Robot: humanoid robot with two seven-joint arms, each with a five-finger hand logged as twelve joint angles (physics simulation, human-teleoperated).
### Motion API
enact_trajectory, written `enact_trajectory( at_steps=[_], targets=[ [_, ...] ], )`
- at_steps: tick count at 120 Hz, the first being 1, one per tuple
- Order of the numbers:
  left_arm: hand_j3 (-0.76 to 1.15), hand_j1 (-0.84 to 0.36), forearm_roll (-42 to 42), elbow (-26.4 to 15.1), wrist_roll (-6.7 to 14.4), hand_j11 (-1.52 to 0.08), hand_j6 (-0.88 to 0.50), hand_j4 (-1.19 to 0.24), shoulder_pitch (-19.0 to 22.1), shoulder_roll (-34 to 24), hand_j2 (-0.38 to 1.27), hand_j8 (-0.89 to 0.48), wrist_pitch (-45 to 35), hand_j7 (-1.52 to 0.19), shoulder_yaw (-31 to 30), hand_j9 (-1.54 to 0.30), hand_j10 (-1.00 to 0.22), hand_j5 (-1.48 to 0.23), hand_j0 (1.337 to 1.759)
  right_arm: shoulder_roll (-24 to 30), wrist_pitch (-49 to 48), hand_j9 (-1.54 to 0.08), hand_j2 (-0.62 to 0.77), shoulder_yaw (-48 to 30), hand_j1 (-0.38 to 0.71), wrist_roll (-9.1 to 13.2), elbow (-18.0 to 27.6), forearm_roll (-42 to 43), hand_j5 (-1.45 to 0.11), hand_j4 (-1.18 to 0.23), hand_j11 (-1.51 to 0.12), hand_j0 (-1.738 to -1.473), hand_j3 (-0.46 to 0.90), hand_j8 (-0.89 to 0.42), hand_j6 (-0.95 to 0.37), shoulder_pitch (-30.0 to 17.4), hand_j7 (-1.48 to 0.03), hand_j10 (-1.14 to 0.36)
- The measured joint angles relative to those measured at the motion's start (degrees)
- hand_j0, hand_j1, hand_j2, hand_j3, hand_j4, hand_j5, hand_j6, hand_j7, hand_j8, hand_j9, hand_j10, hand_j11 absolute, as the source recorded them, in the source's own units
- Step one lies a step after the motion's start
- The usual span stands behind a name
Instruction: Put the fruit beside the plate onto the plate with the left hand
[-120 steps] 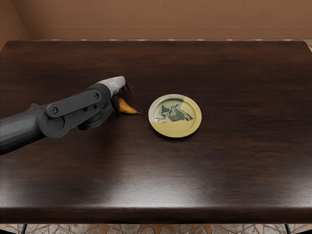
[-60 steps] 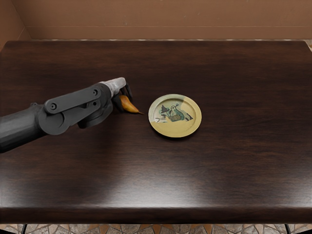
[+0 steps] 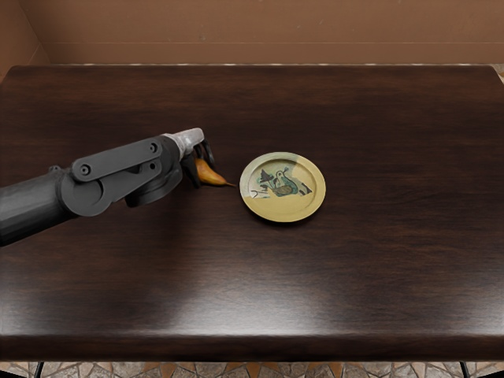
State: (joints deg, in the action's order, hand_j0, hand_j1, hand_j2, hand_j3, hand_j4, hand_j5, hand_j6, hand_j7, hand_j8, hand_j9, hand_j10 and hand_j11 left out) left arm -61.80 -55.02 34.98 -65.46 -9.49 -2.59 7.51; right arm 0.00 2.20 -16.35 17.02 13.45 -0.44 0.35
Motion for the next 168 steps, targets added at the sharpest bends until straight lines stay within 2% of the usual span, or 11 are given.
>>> enact_trajectory(
  at_steps=[4, 14, 42, 88, 122, 154, 168],
  targets=[
    [0.0, -0.29, 0.8, 0.0, 0.0, -0.84, -0.59, -0.65, -0.6, -0.1, 0.29, -0.61, 0.1, -0.83, -0.1, -0.84, -0.63, -0.81, 1.655, 0.0, 0.0, 0.0, 0.0, 0.0, -0.35, 0.0, 0.0, 0.0, 0.0, 0.0, 0.0, -1.658, 0.0, 0.0, 0.0, 0.0, 0.0, 0.0],
    [0.0, -0.29, 4.1, 0.0, 0.0, -0.84, -0.59, -0.65, -1.6, -0.4, 0.26, -0.6, 0.1, -0.83, -0.1, -0.84, -0.63, -0.81, 1.655, 0.0, 0.0, 0.0, 0.0, 0.0, -0.35, 0.0, 0.0, 0.0, 0.0, 0.0, 0.0, -1.658, 0.0, 0.0, 0.0, 0.0, 0.0, 0.0],
    [0.0, -0.32, 13.8, 0.0, 0.0, -0.84, -0.56, -0.64, -3.8, -5.0, 0.34, -0.58, 0.1, -0.83, 0.4, -0.84, -0.64, -0.83, 1.657, 0.0, 0.0, 0.0, 0.0, 0.0, -0.35, 0.0, 0.0, 0.0, 0.0, 0.0, 0.0, -1.658, 0.0, 0.0, 0.0, 0.0, 0.0, 0.0],
    [0.0, -0.33, 26.3, 0.0, 0.0, -0.83, -0.55, -0.64, -9.2, -5.4, 0.34, -0.57, 3.6, -0.83, 0.6, -0.83, -0.64, -0.83, 1.658, 0.0, 0.0, 0.0, 0.0, 0.0, -0.35, 0.0, 0.0, 0.0, 0.0, 0.0, 0.0, -1.658, 0.0, 0.0, 0.0, 0.0, 0.0, 0.0],
    [0.0, -0.33, 28.0, -0.4, 0.0, -0.83, -0.56, -0.64, -10.5, -3.4, 0.36, -0.58, 6.5, -0.83, 0.5, -0.83, -0.63, -0.83, 1.658, 0.0, 0.0, 0.0, 0.0, 0.0, -0.35, 0.0, 0.0, 0.0, 0.0, 0.0, 0.0, -1.658, 0.0, 0.0, 0.0, 0.0, 0.0, 0.0],
    [0.0, -0.34, 28.1, -0.5, 0.0, -0.83, -0.56, -0.64, -10.6, 1.1, 0.37, -0.57, 7.6, -0.82, 0.2, -0.83, -0.63, -0.82, 1.658, 0.0, 0.0, 0.0, 0.0, 0.0, -0.35, 0.0, 0.0, 0.0, 0.0, 0.0, 0.0, -1.658, 0.0, 0.0, 0.0, 0.0, 0.0, 0.0],
    [0.0, -0.32, 28.0, -0.5, 0.0, -0.83, -0.55, -0.64, -10.5, 2.0, 0.33, -0.58, 7.7, -0.82, 0.1, -0.83, -0.63, -0.83, 1.657, 0.0, 0.0, 0.0, 0.0, 0.0, -0.35, 0.0, 0.0, 0.0, 0.0, 0.0, 0.0, -1.658, 0.0, 0.0, 0.0, 0.0, 0.0, 0.0]
  ],
)
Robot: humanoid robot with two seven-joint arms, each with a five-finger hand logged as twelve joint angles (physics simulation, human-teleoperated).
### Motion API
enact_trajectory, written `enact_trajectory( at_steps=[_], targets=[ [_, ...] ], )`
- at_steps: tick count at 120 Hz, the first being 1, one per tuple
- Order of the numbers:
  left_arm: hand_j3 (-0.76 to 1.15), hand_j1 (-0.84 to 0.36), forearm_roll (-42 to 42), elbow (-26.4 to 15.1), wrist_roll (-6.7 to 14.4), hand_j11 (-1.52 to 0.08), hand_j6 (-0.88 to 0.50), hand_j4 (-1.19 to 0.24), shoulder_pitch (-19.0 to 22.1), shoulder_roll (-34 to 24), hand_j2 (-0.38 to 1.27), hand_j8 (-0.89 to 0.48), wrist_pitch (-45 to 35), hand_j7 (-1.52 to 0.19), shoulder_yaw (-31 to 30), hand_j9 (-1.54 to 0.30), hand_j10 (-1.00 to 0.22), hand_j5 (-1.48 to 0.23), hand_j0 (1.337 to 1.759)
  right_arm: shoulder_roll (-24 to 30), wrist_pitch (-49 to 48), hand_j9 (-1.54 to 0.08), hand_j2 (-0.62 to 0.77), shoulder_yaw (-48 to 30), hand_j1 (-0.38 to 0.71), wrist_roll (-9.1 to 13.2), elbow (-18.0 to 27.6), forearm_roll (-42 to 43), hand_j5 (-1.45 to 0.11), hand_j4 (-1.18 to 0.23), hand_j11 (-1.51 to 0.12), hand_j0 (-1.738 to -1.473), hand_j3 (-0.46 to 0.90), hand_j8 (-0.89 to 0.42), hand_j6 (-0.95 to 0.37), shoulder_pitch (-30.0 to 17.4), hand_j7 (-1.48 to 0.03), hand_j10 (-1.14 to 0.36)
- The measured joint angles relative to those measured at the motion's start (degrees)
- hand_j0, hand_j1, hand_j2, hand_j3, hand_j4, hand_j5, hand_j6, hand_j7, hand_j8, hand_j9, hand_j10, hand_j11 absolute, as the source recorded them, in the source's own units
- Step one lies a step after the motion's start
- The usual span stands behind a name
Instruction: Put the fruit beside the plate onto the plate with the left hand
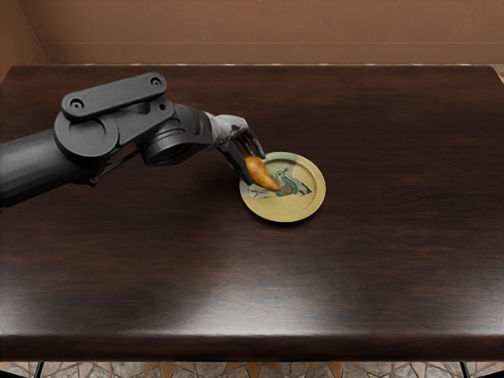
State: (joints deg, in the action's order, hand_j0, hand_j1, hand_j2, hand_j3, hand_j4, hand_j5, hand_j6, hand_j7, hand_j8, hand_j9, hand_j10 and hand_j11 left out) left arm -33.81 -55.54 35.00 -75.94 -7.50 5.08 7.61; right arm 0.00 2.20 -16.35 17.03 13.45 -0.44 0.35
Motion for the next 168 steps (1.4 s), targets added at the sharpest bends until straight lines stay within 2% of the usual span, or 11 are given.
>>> enact_trajectory(
  at_steps=[12, 34, 46, 51, 56, 63, 72, 82, 119, 142, 168],
  targets=[
    [0.0, -0.31, 0.0, 0.0, 0.0, -0.79, -0.54, -0.61, -0.1, 0.7, 0.31, -0.57, 0.0, -0.79, 0.0, -0.79, -0.61, -0.78, 1.658, 0.0, 0.0, 0.0, 0.0, 0.0, -0.35, 0.0, 0.0, 0.0, 0.0, 0.0, 0.0, -1.658, 0.0, 0.0, 0.0, 0.0, 0.0, 0.0],
    [0.0, 0.03, 0.7, 0.1, 0.0, -0.38, -0.26, -0.29, 0.0, 0.5, 0.14, -0.27, 0.2, -0.37, 3.1, -0.38, -0.29, -0.37, 1.658, 0.0, 0.0, 0.0, 0.0, 0.0, -0.35, 0.0, 0.0, 0.0, 0.0, 0.0, 0.0, -1.658, 0.0, 0.0, 0.0, 0.0, 0.0, 0.0],
    [0.0, 0.13, 7.4, 0.2, 0.0, -0.25, -0.18, -0.2, 1.0, -4.5, 0.09, -0.19, 8.4, -0.25, 8.3, -0.25, -0.2, -0.25, 1.658, 0.0, 0.0, 0.0, 0.0, 0.0, -0.35, 0.0, 0.0, 0.0, 0.0, 0.0, 0.0, -1.658, 0.0, 0.0, 0.0, 0.0, 0.0, 0.0],
    [0.0, 0.16, 12.1, 0.2, 0.0, -0.22, -0.15, -0.17, 4.7, -8.4, 0.07, -0.16, 13.5, -0.22, 11.5, -0.22, -0.17, -0.22, 1.658, 0.0, 0.0, 0.0, 0.0, 0.0, -0.35, 0.0, 0.0, 0.0, 0.0, 0.0, 0.0, -1.658, 0.0, 0.0, 0.0, 0.0, 0.0, 0.0],
    [0.0, 0.19, 17.6, 0.2, 0.0, -0.18, -0.13, -0.14, 9.2, -9.9, 0.06, -0.13, 17.3, -0.18, 14.8, -0.18, -0.14, -0.18, 1.658, 0.0, 0.0, 0.0, 0.0, 0.0, -0.35, 0.0, 0.0, 0.0, 0.0, 0.0, 0.0, -1.658, 0.0, 0.0, 0.0, 0.0, 0.0, 0.0],
    [0.0, 0.22, 23.6, 0.3, 0.0, -0.15, -0.1, -0.11, 13.4, -11.9, 0.05, -0.11, 22.2, -0.15, 20.0, -0.15, -0.11, -0.15, 1.658, 0.0, 0.0, 0.0, 0.0, 0.0, -0.35, 0.0, 0.0, 0.0, 0.0, 0.0, 0.0, -1.658, 0.0, 0.0, 0.0, 0.0, 0.0, 0.0],
    [0.0, 0.25, 29.9, 0.2, 0.0, -0.11, -0.08, -0.09, 16.9, -17.6, 0.03, -0.08, 26.2, -0.11, 25.7, -0.11, -0.09, -0.11, 1.658, 0.0, 0.0, 0.0, 0.0, 0.0, -0.35, 0.0, 0.0, 0.0, 0.0, 0.0, 0.0, -1.658, 0.0, 0.0, 0.0, 0.0, 0.0, 0.0],
    [0.0, 0.27, 35.5, 0.2, 0.0, -0.09, -0.06, -0.07, 19.0, -23.1, 0.02, -0.06, 28.2, -0.09, 28.7, -0.09, -0.07, -0.09, 1.658, 0.0, 0.0, 0.0, 0.0, 0.0, -0.35, 0.0, 0.0, 0.0, 0.0, 0.0, 0.0, -1.658, 0.0, 0.0, 0.0, 0.0, 0.0, 0.0],
    [0.0, 0.31, 43.2, 0.4, 0.0, -0.04, -0.03, -0.03, 26.0, -39.3, 0.01, -0.03, 29.9, -0.04, 31.0, -0.04, -0.03, -0.04, 1.658, 0.0, 0.0, 0.0, 0.0, 0.0, -0.35, 0.0, 0.0, 0.0, 0.0, 0.0, 0.0, -1.658, 0.0, 0.0, 0.0, 0.0, 0.0, 0.0],
    [0.0, 0.32, 44.1, 0.6, 0.0, -0.04, -0.02, -0.03, 26.9, -43.6, 0.01, -0.02, 29.9, -0.04, 30.8, -0.04, -0.03, -0.04, 1.658, 0.0, -0.1, 0.0, 0.0, 0.0, -0.35, 0.0, 0.0, 0.0, 0.0, 0.0, 0.0, -1.658, 0.0, 0.0, 0.0, 0.0, 0.0, 0.0],
    [0.0, 0.32, 44.2, 3.1, 0.0, -0.03, -0.02, -0.02, 26.8, -43.8, 0.0, -0.02, 30.0, -0.03, 30.6, -0.03, -0.02, -0.03, 1.658, 0.0, -0.1, 0.0, 0.0, 0.0, -0.35, 0.0, 0.0, 0.0, 0.0, 0.0, 0.0, -1.658, 0.0, 0.0, 0.0, 0.0, 0.0, 0.0]
  ],
)
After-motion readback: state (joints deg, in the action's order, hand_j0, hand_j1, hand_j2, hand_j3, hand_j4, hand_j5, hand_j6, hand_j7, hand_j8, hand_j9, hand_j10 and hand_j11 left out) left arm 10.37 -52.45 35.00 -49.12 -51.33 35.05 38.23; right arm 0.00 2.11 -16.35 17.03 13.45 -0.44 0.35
